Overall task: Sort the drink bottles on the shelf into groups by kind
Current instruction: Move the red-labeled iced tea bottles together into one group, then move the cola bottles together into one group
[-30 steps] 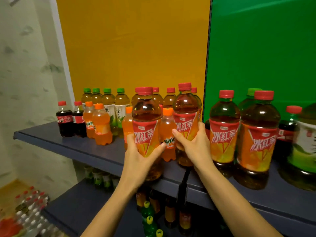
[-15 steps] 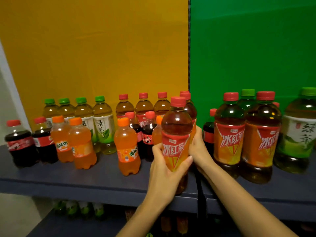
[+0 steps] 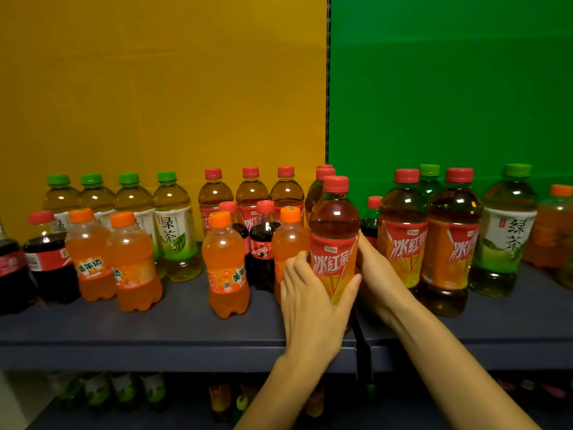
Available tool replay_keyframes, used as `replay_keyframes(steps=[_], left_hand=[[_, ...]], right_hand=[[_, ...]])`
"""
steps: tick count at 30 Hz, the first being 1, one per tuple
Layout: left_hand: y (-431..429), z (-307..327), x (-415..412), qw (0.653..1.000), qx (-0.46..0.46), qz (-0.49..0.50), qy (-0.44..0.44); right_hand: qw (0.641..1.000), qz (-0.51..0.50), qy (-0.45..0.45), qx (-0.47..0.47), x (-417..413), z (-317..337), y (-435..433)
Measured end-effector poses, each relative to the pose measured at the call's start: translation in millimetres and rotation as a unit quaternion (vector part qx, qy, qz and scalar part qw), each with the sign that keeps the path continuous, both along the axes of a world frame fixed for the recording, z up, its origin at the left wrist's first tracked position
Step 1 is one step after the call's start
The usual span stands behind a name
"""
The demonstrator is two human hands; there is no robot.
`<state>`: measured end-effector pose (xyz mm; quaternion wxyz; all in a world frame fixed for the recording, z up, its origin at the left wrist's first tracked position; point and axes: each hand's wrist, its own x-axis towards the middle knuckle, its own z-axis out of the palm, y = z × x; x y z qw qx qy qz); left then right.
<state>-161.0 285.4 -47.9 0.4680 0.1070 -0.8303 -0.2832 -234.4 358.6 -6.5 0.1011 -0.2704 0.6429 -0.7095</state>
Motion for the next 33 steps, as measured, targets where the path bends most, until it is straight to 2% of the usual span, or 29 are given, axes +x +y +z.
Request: replay_keyframes(steps=[5,10,14,17,20,23,25,28,30,33], left_hand=[[-3.9,4.5,-6.2,0.984,-0.121,0.127,0.007],[-3.6,16.3,-4.2,0.972,-0.153,0.178,-0.009],[-10.2,20.2,4.4,0.983,-0.132,0.129,-0.008],[-27.9,21.0,23.3,0.987,-0.131,0.069,0.056],[-62.4,30.2,43.4,0.979,-0.124,0.077,0.141],[-102.8,51.3,54.1,0.985,-0.045,0.06,0.158],[-127.3,66.9,52.3,0.992,0.0,0.039,0.124],[-155.7,88.5,41.1,0.997,0.073,0.009,-0.008],[-169.2,99.0,32.2,0.984,0.14,-0.037,-0.105],[-176.4,108.7,23.8,0.95,0.208,-0.113,-0.201]], right_hand=[[0.997,-0.038,0.048,-0.036,16.4,1.9,8.6],[0.986,-0.089,0.14,0.0,29.6,6.8,16.2],[0.953,-0.165,0.253,0.015,43.9,6.6,19.4],[0.914,-0.221,0.341,-0.012,56.9,12.0,18.9],[0.878,-0.238,0.416,-0.019,72.3,21.9,8.6],[0.858,-0.214,0.465,0.028,81.0,35.0,-13.2],[0.853,-0.17,0.483,0.103,81.1,46.3,-32.1],[0.824,-0.126,0.5,0.235,69.5,64.0,-61.7],[0.8,-0.122,0.495,0.316,59.8,78.6,-78.5],[0.768,-0.118,0.466,0.423,44.7,97.7,-99.0]])
